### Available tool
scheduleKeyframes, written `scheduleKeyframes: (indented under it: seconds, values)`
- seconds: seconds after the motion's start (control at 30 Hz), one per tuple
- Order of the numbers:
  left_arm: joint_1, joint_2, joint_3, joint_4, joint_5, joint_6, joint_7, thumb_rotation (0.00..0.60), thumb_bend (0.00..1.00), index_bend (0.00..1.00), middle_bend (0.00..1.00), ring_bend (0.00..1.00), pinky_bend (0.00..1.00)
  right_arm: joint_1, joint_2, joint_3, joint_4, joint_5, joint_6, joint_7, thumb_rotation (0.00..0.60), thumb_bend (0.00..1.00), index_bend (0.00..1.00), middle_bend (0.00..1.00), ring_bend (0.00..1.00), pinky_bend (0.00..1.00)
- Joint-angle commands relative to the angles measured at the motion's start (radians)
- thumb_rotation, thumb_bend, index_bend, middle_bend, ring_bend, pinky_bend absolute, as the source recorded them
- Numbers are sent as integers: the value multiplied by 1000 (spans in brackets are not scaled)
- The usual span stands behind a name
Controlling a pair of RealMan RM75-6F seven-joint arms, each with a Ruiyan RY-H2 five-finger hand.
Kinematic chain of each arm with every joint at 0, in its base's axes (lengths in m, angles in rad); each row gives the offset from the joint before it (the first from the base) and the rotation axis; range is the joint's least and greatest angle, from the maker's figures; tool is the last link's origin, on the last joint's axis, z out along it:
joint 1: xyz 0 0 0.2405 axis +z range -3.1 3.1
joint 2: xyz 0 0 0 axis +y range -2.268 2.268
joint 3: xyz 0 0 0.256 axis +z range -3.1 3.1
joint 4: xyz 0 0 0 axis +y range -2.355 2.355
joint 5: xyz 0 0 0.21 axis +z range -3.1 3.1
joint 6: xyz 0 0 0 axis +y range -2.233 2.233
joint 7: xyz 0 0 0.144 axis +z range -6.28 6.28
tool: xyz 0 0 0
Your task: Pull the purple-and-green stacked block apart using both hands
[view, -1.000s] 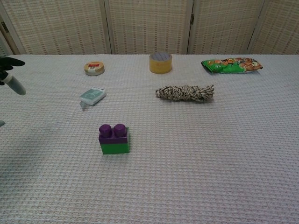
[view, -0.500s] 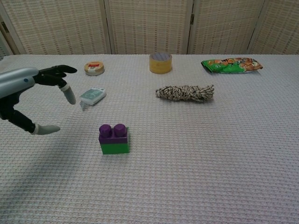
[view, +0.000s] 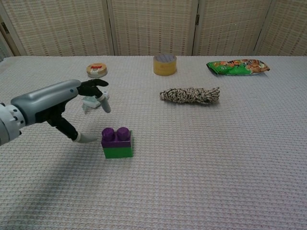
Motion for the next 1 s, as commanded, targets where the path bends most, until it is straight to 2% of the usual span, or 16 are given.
scheduleKeyframes:
  seconds: [0.03,0.4,0.87,1.0]
  values:
    - [-24,-31,1,36,-37,-19,32,600,246,378,38,0,70,-1,4,1,-1,-1,1,10,600,294,0,0,0,0]
    - [-51,-59,3,87,-113,-35,38,600,251,389,38,0,70,-4,8,8,3,5,5,25,600,294,0,0,0,0]
    - [-59,-98,11,161,-105,-47,-71,600,266,444,38,0,57,-8,12,11,2,5,10,30,600,294,0,0,0,0]
    - [-59,-110,14,187,-94,-48,-106,600,321,478,38,0,56,-11,12,12,2,4,16,29,600,294,0,0,0,0]
